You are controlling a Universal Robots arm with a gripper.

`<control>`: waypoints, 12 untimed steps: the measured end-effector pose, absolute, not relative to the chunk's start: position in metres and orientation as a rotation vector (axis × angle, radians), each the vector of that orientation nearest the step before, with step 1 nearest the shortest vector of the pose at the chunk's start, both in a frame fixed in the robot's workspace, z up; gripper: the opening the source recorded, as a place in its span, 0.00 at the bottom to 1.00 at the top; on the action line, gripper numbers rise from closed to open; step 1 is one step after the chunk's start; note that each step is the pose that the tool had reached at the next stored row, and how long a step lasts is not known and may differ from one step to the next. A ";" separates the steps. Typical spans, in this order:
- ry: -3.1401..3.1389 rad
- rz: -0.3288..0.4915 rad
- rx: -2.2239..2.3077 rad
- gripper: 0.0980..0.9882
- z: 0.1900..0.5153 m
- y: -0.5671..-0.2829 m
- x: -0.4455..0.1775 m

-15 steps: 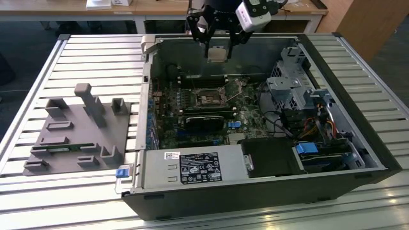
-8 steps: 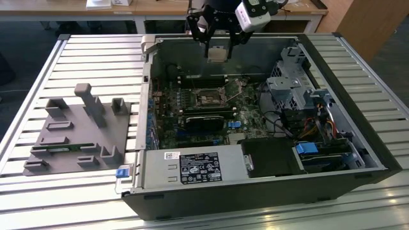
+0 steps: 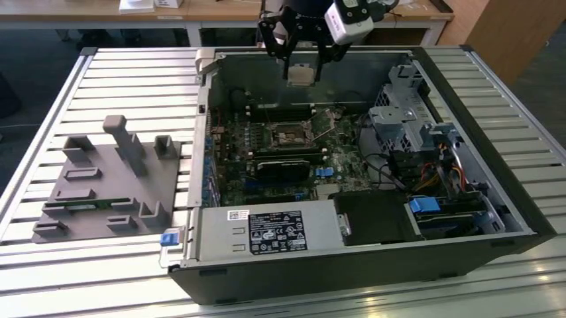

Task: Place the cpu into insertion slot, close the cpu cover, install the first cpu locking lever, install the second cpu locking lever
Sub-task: 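Place the cpu into insertion slot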

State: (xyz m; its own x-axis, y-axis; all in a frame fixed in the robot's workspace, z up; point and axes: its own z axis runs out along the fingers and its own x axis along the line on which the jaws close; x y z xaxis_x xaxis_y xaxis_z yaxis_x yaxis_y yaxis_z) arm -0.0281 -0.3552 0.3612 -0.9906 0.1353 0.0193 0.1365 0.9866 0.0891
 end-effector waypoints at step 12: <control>-3.116 -0.142 -0.254 0.49 0.361 -0.355 -0.028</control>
State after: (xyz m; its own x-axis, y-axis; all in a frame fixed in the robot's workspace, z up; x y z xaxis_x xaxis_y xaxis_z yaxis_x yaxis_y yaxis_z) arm -0.0281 -0.3552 0.3612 -0.9868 0.1610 0.0193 0.1621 0.9827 0.0891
